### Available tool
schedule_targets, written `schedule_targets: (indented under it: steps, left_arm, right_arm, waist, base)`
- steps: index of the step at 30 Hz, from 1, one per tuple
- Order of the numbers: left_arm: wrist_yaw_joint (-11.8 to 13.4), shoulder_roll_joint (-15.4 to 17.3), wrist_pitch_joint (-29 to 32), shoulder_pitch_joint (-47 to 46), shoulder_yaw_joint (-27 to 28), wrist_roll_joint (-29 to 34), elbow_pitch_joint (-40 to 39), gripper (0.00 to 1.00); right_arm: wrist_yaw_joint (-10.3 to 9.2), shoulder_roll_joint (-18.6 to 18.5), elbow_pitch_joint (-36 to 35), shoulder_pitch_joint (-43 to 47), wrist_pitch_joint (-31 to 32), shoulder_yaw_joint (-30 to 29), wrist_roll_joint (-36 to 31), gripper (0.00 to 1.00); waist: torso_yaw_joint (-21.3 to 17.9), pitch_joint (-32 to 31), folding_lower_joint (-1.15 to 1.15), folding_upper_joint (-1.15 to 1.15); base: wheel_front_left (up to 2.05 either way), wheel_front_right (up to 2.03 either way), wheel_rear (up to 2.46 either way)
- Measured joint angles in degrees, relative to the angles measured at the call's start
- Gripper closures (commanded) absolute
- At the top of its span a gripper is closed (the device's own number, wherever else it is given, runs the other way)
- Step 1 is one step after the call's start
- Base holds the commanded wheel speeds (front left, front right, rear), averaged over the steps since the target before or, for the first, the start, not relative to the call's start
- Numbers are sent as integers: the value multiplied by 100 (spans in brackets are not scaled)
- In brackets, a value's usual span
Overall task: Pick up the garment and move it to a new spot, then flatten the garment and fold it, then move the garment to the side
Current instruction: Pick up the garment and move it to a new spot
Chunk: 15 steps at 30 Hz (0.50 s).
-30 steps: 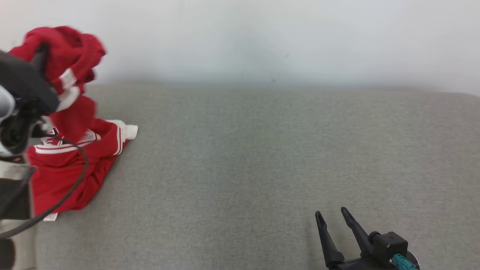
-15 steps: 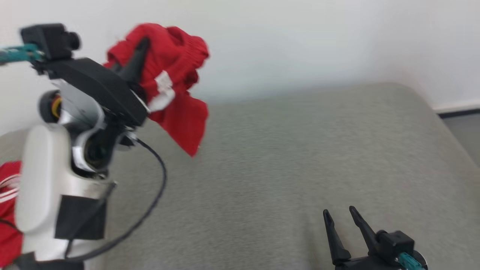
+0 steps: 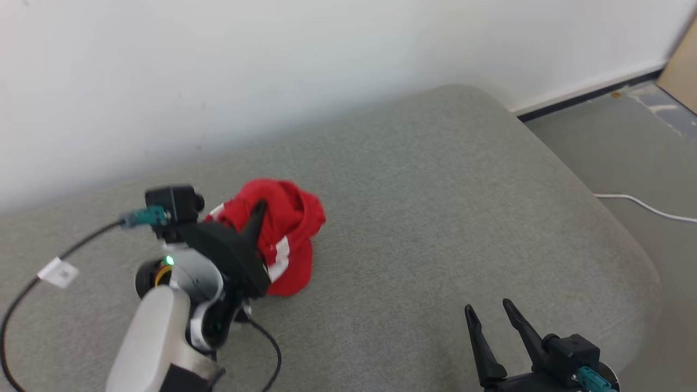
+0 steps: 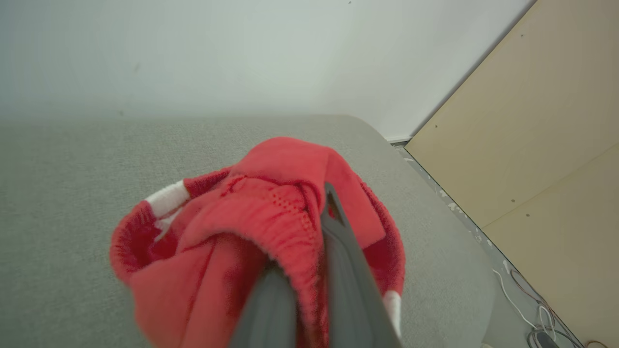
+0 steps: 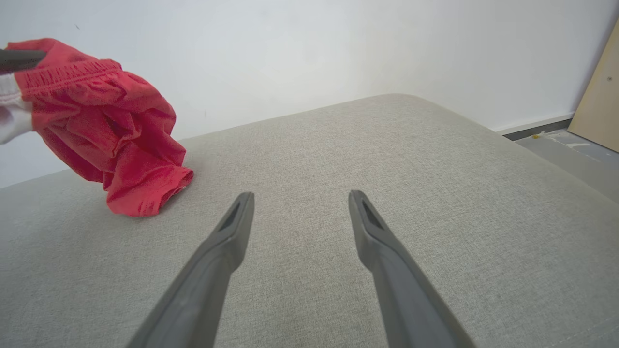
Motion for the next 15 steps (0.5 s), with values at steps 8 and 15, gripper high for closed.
schedule_targets:
  steps: [8,15]
  left_arm:
    - [42,-35,-557,538,-370,156,1107,100]
    - [12,-36,-1124,607,-637,368,1557,0]
  right_arm:
    - [0,3,-30,4,7,97,35,0]
    - [0,0,-34,91,24,-1,35,0]
  waist:
    - [-313,275,1,0]
    - [-147,275,1,0]
  base:
    - [0,0,0]
    - [0,0,0]
